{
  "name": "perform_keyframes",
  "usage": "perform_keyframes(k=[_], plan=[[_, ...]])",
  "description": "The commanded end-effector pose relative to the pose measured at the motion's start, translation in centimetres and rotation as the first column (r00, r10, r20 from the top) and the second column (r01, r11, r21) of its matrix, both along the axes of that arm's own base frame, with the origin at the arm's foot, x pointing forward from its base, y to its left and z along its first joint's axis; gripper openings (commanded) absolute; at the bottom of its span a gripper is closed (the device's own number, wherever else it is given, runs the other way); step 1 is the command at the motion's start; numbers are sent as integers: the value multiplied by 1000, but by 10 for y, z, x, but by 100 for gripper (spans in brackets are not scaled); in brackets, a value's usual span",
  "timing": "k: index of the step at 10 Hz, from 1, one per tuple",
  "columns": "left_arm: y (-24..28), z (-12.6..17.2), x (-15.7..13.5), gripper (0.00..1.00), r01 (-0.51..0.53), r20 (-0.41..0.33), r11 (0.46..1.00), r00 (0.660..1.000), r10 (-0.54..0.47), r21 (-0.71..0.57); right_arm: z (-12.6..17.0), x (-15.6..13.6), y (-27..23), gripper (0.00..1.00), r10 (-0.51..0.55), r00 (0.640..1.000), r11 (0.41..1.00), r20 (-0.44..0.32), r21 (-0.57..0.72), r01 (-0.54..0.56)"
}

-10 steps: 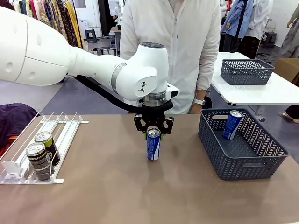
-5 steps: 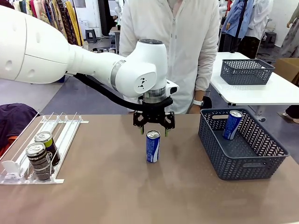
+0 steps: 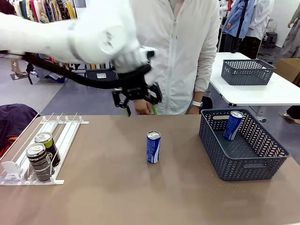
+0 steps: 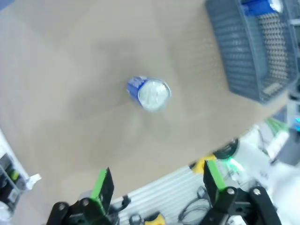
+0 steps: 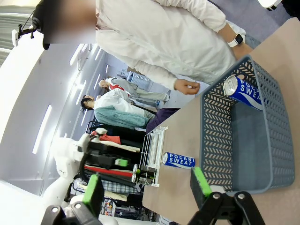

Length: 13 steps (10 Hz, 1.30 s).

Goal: Retrieve and store the cans from the dispenser.
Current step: Pick up the last remaining can from one row of the Automatic Can Dispenser and place it in the middle of the table.

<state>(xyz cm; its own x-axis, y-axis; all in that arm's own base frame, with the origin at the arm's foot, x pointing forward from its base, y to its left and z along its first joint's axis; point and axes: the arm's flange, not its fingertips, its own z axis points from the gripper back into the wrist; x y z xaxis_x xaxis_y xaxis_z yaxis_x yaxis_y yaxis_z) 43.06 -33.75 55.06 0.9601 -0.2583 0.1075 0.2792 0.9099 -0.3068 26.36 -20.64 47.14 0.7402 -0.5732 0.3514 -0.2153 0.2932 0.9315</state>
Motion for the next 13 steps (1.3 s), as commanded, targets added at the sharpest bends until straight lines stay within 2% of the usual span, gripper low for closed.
perform_keyframes(k=[1,2,3,5,6,7,9,10,11,13], plan=[[117,4,-18,100,55,-68,976,995,-70,-209,3,3,1,100,-10,1000,1000,24,19,9],[173,6,-24,100,-36,-52,951,998,21,-307,3,3,1,100,-10,1000,1000,24,19,9],[234,3,-30,100,-78,-58,898,997,59,-433,3,3,1,100,-10,1000,1000,24,19,9],[329,-11,-45,100,-181,-95,809,983,154,-559,3,3,1,100,-10,1000,1000,24,19,9],[373,-26,-55,100,-218,-123,724,975,183,-654,3,3,1,100,-10,1000,1000,24,19,9],[414,-49,-63,100,-300,-175,616,951,256,-728,3,3,1,100,-10,1000,1000,24,19,9],[461,-83,-89,100,-341,-211,423,922,324,-839,3,3,1,100,-10,1000,1000,24,19,9],[469,-92,-94,100,-388,-251,398,901,353,-831,3,3,1,100,-10,1000,1000,24,19,9],[463,-72,-88,100,-365,-224,519,922,315,-773,3,3,1,100,-10,1000,1000,24,19,9],[463,-72,-88,100,-365,-224,519,922,315,-773,3,3,1,100,-10,1000,1000,24,19,9]])
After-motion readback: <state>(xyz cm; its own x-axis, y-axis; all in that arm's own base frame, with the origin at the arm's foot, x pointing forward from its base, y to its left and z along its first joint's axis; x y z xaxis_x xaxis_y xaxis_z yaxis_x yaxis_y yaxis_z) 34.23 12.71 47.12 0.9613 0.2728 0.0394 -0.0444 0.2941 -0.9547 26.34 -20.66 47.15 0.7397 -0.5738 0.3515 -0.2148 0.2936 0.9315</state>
